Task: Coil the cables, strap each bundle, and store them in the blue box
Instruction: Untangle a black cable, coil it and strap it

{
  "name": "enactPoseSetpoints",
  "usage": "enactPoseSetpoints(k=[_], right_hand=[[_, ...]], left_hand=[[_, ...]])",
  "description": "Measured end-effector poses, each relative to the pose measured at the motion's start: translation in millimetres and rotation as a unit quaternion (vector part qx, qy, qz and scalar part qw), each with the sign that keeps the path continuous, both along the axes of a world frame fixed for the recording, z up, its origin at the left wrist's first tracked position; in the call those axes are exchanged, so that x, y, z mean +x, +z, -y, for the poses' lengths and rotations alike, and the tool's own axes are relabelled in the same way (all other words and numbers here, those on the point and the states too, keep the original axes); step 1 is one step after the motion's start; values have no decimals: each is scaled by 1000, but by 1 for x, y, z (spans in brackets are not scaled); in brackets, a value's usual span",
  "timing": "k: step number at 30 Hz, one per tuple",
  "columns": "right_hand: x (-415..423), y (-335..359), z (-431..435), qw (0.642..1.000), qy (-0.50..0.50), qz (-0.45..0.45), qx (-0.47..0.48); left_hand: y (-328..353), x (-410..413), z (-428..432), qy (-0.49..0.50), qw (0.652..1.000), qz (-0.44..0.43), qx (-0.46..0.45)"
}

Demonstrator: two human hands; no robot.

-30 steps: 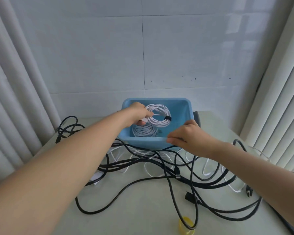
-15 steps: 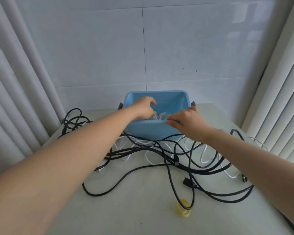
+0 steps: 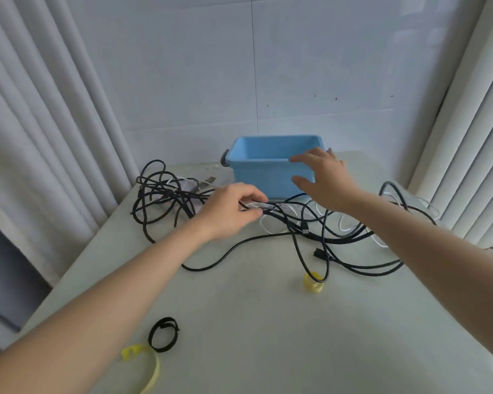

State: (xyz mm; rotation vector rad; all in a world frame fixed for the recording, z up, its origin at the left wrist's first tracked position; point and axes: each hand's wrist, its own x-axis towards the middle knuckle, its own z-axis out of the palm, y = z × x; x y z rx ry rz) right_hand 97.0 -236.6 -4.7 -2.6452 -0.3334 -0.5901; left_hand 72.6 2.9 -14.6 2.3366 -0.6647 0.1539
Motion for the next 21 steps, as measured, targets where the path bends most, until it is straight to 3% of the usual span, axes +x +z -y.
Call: enactPoseSetpoints(k=[6, 12, 16, 21], right_hand=[[-87, -6, 44, 990, 53, -118, -57], [-134, -40, 68, 959, 42, -242, -139], [-141, -57, 74, 957, 14, -241, -159], [-142, -56, 82, 960, -5, -225, -166]], left_hand=[[-20, -61, 25, -156, 982, -26, 104], [-45, -62, 49, -147, 948, 20, 283], [-46, -49, 39, -79, 974, 32, 211], [-36, -26, 2, 149, 982, 86, 78]])
